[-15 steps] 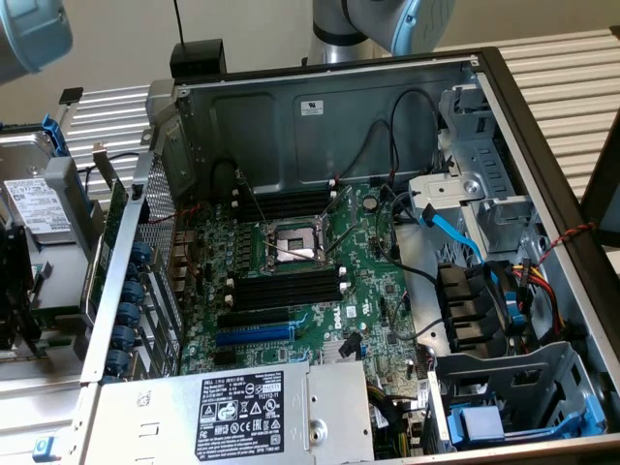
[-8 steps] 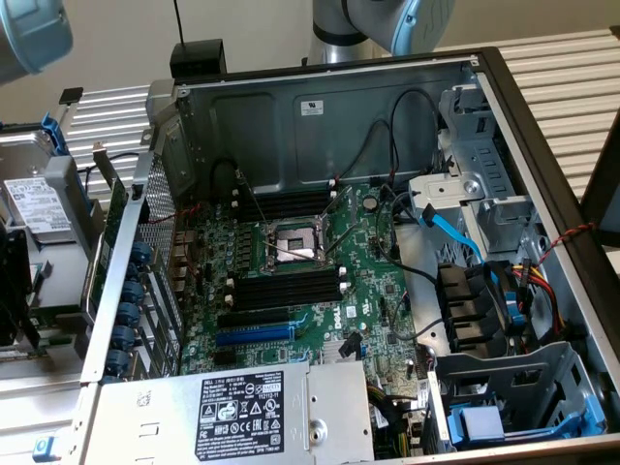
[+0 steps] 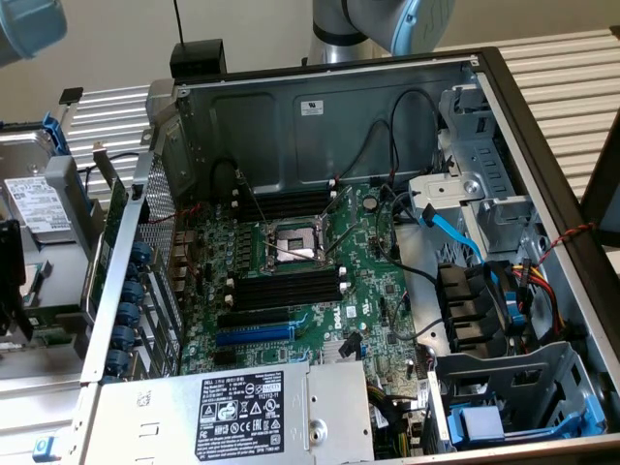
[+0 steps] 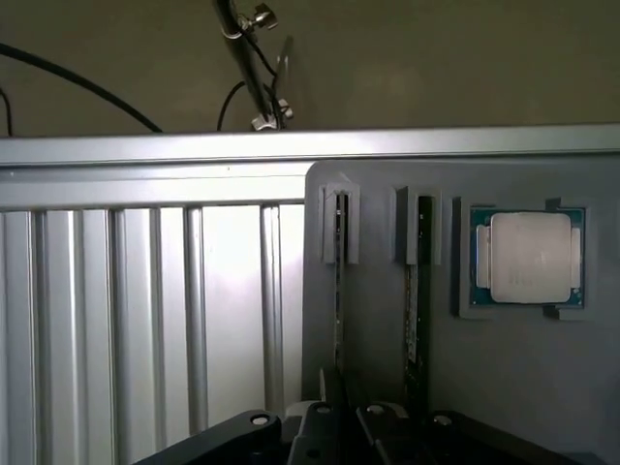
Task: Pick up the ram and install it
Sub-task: 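Pick up the ram and move it above insertion slot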
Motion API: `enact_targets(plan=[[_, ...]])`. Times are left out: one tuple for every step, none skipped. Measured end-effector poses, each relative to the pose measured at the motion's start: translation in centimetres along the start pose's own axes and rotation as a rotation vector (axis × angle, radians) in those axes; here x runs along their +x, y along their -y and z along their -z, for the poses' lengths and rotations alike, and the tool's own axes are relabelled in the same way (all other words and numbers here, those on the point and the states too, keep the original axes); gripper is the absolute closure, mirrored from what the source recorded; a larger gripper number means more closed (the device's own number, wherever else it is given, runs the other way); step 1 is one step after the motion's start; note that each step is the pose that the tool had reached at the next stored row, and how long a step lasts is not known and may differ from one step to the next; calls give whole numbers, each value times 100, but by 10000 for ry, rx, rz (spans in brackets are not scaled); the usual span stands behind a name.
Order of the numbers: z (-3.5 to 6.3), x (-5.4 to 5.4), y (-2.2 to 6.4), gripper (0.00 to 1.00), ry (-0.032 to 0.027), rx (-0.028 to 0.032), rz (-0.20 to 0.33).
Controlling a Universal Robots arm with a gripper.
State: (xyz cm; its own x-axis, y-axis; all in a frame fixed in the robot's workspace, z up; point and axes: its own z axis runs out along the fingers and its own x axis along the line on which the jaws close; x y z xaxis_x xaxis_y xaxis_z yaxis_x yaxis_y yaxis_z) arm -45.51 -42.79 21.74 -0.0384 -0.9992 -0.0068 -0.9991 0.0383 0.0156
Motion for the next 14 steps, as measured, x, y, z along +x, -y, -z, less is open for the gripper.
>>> enact_targets(plan=[[45, 0, -4, 88, 0, -2, -1], [92, 0, -6, 88, 0, -2, 0], [137, -1, -11, 88, 0, -1, -1], [182, -1, -15, 88, -1, -2, -1], [227, -1, -20, 88, -1, -2, 0], [271, -1, -23, 88, 0, 0, 0], [319, -1, -25, 88, -1, -2, 0], [363, -2, -26, 88, 0, 0, 0], [409, -2, -26, 88, -2, -1, 0], [453, -2, -27, 88, -5, -2, 0], [499, -3, -28, 88, -6, -1, 0], [544, -3, -29, 88, -7, -1, 0], [590, -3, -30, 88, -9, -2, -1], [635, -4, -30, 88, -9, 0, -1]])
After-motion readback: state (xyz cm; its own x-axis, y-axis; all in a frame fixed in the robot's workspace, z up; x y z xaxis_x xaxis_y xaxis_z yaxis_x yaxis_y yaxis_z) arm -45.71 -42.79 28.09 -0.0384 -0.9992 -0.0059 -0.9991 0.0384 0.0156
